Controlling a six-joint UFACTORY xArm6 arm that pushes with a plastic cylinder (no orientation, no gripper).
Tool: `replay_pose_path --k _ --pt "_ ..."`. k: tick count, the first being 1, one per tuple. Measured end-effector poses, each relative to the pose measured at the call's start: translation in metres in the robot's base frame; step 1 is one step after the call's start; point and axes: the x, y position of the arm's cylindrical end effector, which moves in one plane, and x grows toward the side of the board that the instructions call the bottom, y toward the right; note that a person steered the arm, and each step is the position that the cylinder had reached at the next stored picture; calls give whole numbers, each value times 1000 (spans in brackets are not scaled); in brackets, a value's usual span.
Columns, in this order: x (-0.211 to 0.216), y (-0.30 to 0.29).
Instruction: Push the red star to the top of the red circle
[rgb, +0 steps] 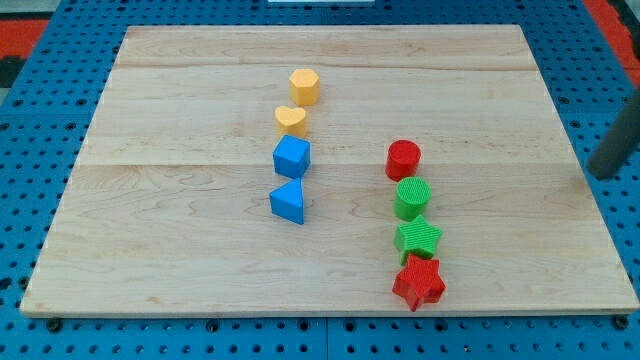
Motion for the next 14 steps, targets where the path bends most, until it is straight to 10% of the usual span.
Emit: replay_pose_path --k 2,6,14 --pt "128 -64" --pt "127 -285" --pt "93 -311"
